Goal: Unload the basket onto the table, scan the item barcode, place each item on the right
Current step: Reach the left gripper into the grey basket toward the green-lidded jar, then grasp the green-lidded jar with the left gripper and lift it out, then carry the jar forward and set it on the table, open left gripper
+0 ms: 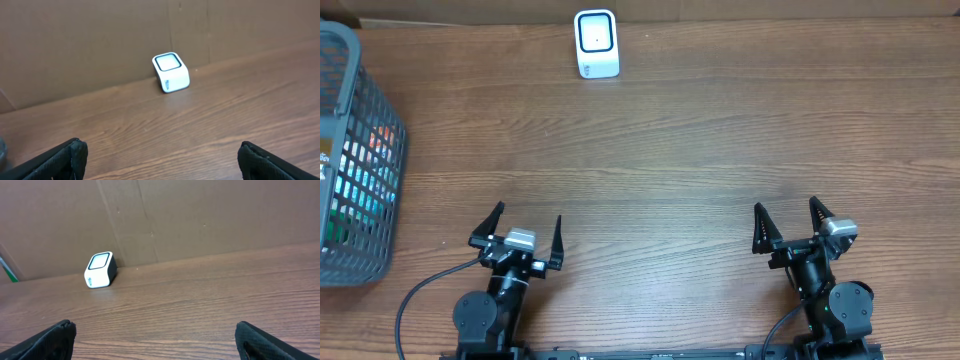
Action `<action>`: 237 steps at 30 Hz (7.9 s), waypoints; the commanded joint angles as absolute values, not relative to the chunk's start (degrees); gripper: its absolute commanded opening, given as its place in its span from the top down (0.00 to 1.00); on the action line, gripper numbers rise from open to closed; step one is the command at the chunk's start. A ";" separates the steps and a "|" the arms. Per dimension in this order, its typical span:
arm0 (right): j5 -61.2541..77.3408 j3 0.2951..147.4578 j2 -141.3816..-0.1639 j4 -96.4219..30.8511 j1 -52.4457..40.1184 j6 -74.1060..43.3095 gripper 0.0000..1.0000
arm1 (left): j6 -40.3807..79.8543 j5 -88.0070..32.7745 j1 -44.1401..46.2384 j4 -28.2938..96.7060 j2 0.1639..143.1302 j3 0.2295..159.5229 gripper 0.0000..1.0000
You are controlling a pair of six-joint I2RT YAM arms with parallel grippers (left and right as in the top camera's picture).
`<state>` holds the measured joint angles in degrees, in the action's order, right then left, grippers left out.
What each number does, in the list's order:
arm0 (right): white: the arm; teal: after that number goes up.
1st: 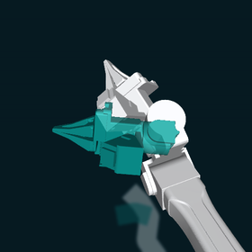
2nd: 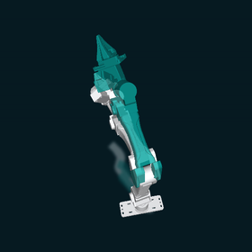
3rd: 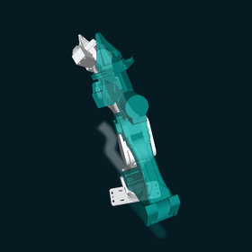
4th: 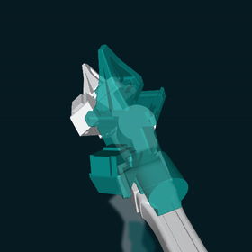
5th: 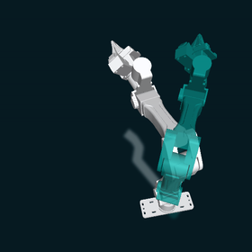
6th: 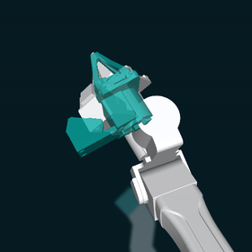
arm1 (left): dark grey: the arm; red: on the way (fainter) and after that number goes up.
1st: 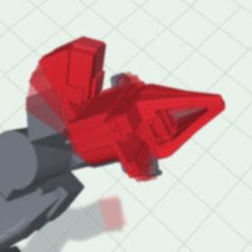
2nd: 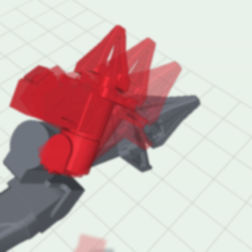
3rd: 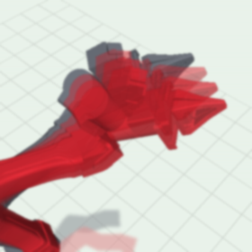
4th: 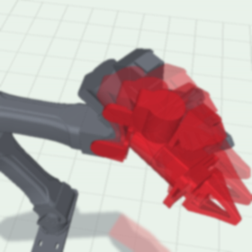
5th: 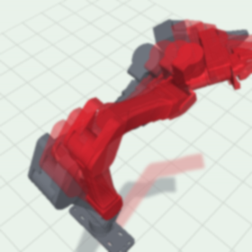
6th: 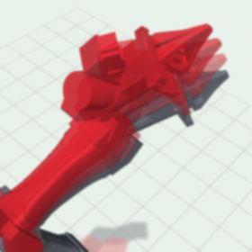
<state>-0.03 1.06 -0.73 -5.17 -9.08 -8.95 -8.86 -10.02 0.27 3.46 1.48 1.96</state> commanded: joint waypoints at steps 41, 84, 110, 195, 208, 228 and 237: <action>-0.30 0.47 -0.23 -4.84 -8.97 -8.51 0.00 | -0.69 -19.33 -0.51 60.66 79.57 92.62 0.00; -0.30 0.47 -0.23 -4.84 -8.97 -8.54 0.00 | 20.73 2.94 -49.47 70.22 94.19 106.43 0.00; -0.30 0.47 -0.23 -4.84 -8.97 -8.51 0.00 | 15.14 2.94 -53.49 61.25 99.33 93.19 0.00; -0.30 0.47 -0.23 -4.84 -8.97 -8.54 0.00 | 11.97 -17.39 -26.33 86.15 106.45 147.92 0.70; -0.30 0.47 -0.23 -4.84 -8.97 -8.51 0.00 | 11.84 -8.34 3.20 92.38 111.11 140.38 0.69; -0.30 0.47 -0.23 -4.84 -8.97 -8.51 0.00 | 19.31 -8.60 32.16 73.34 134.21 129.51 0.69; -0.30 0.47 -0.23 -4.84 -8.97 -8.51 0.00 | 20.80 -8.34 35.31 72.60 138.47 129.49 0.68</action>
